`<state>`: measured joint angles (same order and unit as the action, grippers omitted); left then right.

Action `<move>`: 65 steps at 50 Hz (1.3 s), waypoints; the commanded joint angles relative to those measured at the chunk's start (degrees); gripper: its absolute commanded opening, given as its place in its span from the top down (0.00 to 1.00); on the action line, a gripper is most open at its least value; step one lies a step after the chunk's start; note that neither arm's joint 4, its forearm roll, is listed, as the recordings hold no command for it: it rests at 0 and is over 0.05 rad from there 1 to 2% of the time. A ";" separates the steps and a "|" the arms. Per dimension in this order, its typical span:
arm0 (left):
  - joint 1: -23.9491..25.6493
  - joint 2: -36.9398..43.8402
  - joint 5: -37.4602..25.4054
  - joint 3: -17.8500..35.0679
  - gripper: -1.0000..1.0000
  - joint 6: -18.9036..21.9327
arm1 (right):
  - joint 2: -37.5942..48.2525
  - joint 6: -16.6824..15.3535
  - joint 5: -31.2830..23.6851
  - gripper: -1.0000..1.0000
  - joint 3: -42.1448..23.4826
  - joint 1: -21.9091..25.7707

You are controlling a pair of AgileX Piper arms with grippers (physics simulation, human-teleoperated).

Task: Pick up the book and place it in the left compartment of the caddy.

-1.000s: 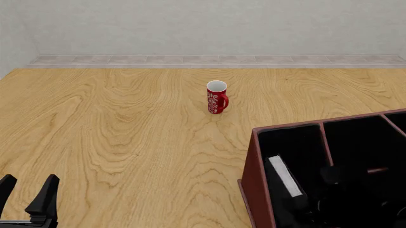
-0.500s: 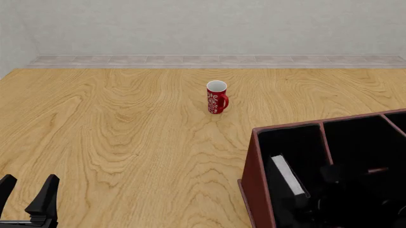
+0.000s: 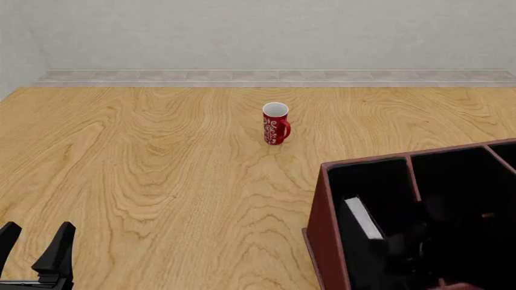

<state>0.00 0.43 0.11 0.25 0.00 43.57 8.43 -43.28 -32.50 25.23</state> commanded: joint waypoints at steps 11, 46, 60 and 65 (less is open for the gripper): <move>0.00 0.00 0.00 0.00 0.00 0.00 | -3.08 -2.00 -9.47 0.00 -8.56 0.47; 0.00 0.00 0.00 0.00 0.00 0.00 | -1.16 -4.60 -16.99 0.00 -22.41 0.81; 0.00 0.00 0.00 0.00 0.00 0.00 | 1.44 -6.05 -17.73 0.00 -30.13 0.70; 0.00 0.00 0.00 0.00 0.00 0.00 | 1.56 -6.52 -17.85 0.00 -31.60 0.41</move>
<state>0.00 0.43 0.11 0.25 0.00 44.09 2.74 -60.65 -60.04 25.82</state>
